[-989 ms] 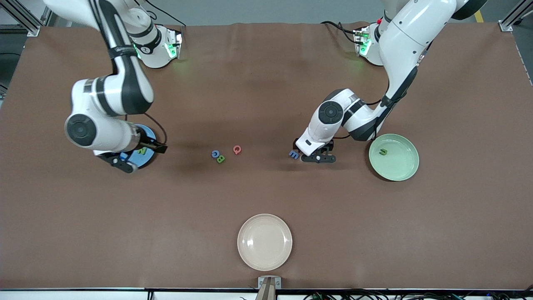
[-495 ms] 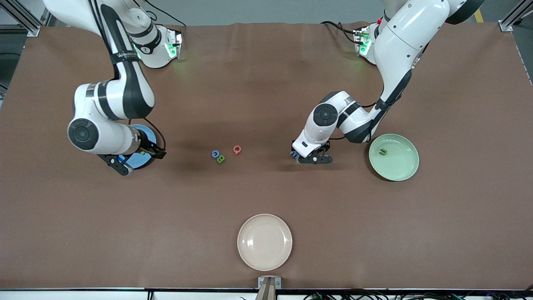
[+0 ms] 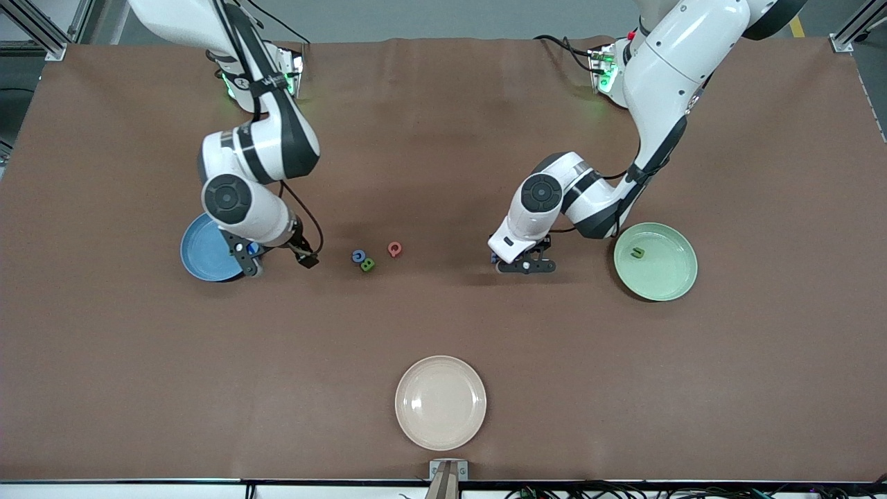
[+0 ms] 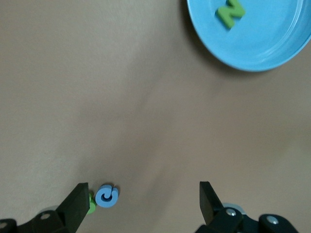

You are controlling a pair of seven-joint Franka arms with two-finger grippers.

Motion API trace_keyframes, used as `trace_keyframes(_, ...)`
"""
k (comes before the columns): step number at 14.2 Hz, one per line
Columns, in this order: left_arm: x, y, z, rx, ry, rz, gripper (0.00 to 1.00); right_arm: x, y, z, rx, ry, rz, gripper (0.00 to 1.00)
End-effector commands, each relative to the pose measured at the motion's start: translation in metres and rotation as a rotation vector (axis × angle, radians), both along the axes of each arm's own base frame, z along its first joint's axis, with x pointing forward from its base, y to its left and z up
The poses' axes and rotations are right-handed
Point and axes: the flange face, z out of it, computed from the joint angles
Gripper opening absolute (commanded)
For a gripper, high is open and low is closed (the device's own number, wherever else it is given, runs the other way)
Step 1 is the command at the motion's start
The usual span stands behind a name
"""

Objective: Sort uppercase to blue plate, lowercase to green plate
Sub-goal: 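Grasp the green q with the left gripper while the right gripper grasps the c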

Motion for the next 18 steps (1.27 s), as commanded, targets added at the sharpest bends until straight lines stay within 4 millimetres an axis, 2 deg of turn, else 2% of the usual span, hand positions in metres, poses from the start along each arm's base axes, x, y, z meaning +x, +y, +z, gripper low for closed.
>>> trace_keyframes(1, 0.000, 0.006, -0.002, 0.027, -0.004, 0.006, 0.30, -0.012, 0.026, -0.024, -0.026, -0.037, -0.092, 0.99)
trace_keyframes(2, 0.000, 0.006, -0.001, 0.027, -0.005, 0.006, 0.23, -0.016, 0.038, -0.034, -0.040, -0.045, -0.105, 0.97)
trace_keyframes(5, 0.002, 0.010, 0.005, 0.030, -0.014, 0.012, 0.09, -0.016, 0.046, -0.058, -0.061, -0.083, -0.158, 0.97)
trace_keyframes(6, 0.004, 0.016, 0.012, 0.044, -0.015, 0.013, 0.07, -0.017, 0.051, -0.063, -0.064, -0.094, -0.169, 0.97)
trace_keyframes(9, 0.016, 0.050, 0.040, 0.095, -0.024, 0.012, 0.05, -0.013, 0.055, -0.078, -0.071, -0.131, -0.212, 0.97)
trace_keyframes(13, 0.023, 0.109, 0.050, 0.123, -0.015, -0.048, 0.05, -0.013, 0.067, -0.098, -0.072, -0.184, -0.253, 0.97)
trace_keyframes(16, 0.023, 0.164, 0.055, 0.134, 0.001, -0.112, 0.05, -0.013, 0.078, -0.107, -0.075, -0.188, -0.286, 0.95)
trace_keyframes(18, 0.031, 0.200, 0.059, 0.114, 0.014, -0.133, 0.05, -0.013, 0.085, -0.110, -0.049, -0.203, -0.326, 0.95)
